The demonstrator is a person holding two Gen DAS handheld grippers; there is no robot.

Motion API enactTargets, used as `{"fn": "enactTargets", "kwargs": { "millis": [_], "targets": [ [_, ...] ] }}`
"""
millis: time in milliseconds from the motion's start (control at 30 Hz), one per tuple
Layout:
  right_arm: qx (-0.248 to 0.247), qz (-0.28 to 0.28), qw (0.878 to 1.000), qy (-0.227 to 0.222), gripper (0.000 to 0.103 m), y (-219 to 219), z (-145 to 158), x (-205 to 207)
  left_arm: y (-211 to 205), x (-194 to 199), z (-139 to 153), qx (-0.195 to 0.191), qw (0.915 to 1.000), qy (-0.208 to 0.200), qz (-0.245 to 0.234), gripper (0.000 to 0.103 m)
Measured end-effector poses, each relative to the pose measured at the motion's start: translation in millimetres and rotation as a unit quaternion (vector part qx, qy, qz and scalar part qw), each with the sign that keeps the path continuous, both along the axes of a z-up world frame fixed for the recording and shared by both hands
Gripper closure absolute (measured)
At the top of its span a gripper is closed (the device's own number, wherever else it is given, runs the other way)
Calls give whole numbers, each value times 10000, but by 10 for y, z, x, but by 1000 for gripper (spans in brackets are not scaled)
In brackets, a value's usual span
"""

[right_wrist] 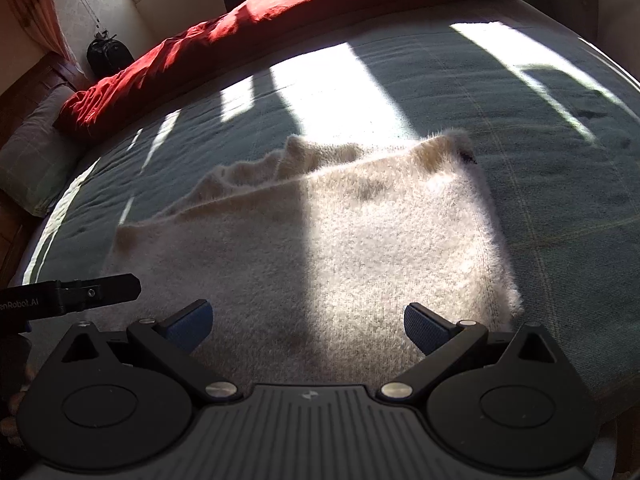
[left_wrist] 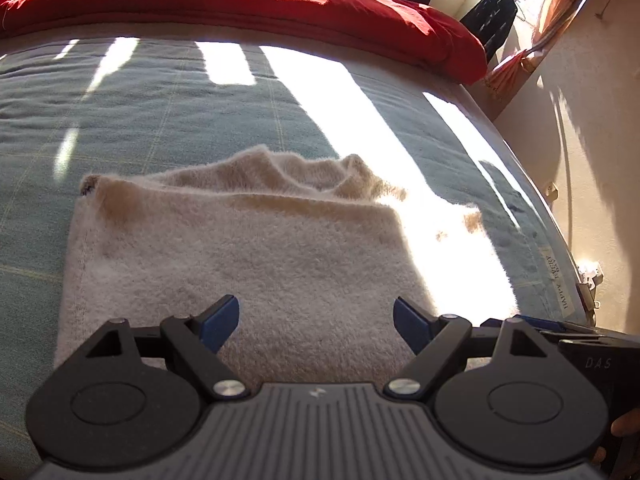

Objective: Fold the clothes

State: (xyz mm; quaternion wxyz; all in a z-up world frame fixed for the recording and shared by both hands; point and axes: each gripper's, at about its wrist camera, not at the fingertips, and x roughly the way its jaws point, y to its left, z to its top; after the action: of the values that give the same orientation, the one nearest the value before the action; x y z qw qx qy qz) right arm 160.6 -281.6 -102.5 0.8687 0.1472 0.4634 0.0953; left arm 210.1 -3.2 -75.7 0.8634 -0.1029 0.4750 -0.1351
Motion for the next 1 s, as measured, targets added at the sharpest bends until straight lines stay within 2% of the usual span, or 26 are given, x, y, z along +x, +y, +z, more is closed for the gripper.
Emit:
{"fn": "enactTargets", "kwargs": {
  "millis": [167, 267, 333, 500, 833, 1000],
  "targets": [
    [-368, 154, 9992, -9, 0, 116, -119, 337, -84, 220, -187, 633, 9980, 68, -6, 19],
    [-432, 273, 9986, 153, 0, 165, -254, 464, -65, 295, -385, 807, 9964, 257, 27, 19],
    [-398, 300, 9982, 330, 0, 175, -368, 513, -21, 321, -513, 736, 9964, 405, 83, 19],
    [-536, 432, 9970, 358, 0, 224, -517, 507, 29, 337, -602, 434, 9983, 388, 86, 2],
    [-679, 599, 9956, 254, 0, 253, -590, 470, 79, 345, -685, 251, 9992, 293, 122, 1],
    [-596, 571, 9966, -9, 0, 219, -523, 402, 182, 325, -546, -3, 9993, 254, 267, 1]
  ]
}}
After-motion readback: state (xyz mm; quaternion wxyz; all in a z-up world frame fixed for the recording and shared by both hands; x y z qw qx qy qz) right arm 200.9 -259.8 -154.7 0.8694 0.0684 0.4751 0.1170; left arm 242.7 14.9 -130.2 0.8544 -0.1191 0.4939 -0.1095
